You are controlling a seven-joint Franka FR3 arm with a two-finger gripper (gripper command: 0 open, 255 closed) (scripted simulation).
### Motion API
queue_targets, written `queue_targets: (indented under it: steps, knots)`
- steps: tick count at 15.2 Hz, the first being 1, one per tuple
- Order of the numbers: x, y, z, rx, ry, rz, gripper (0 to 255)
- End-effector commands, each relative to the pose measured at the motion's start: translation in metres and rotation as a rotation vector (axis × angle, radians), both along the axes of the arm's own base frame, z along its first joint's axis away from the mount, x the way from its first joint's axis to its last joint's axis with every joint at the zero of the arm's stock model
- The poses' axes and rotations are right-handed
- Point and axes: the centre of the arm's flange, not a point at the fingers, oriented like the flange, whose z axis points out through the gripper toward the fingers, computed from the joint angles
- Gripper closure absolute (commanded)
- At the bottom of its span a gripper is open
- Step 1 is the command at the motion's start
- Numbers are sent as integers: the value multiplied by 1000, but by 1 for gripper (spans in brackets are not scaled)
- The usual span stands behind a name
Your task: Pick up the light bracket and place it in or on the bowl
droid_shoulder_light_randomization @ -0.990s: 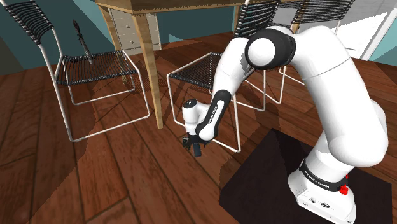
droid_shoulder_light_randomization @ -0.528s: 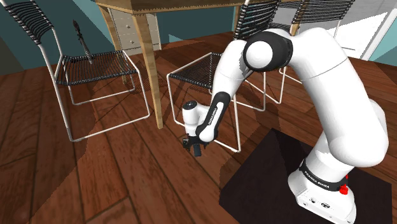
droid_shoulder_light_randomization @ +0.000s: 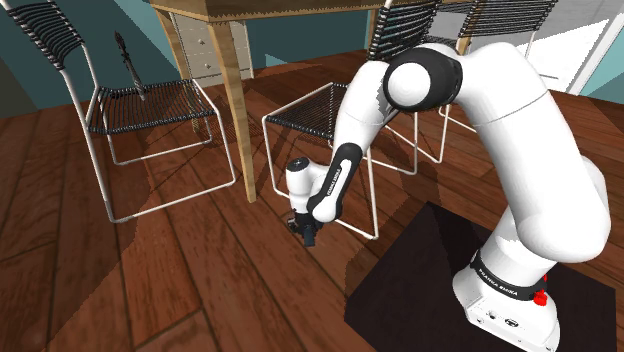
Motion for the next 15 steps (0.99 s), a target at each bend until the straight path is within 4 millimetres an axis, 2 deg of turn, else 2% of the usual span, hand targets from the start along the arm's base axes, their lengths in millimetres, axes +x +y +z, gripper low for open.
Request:
queue_targets:
  steps: [1, 3, 15]
  knots:
    - [-2, -1, -2, -2, 7, 0, 255]
    - [-1, -2, -5, -2, 7, 0, 255]
    - [-1, -2, 58, -2, 7, 0, 255]
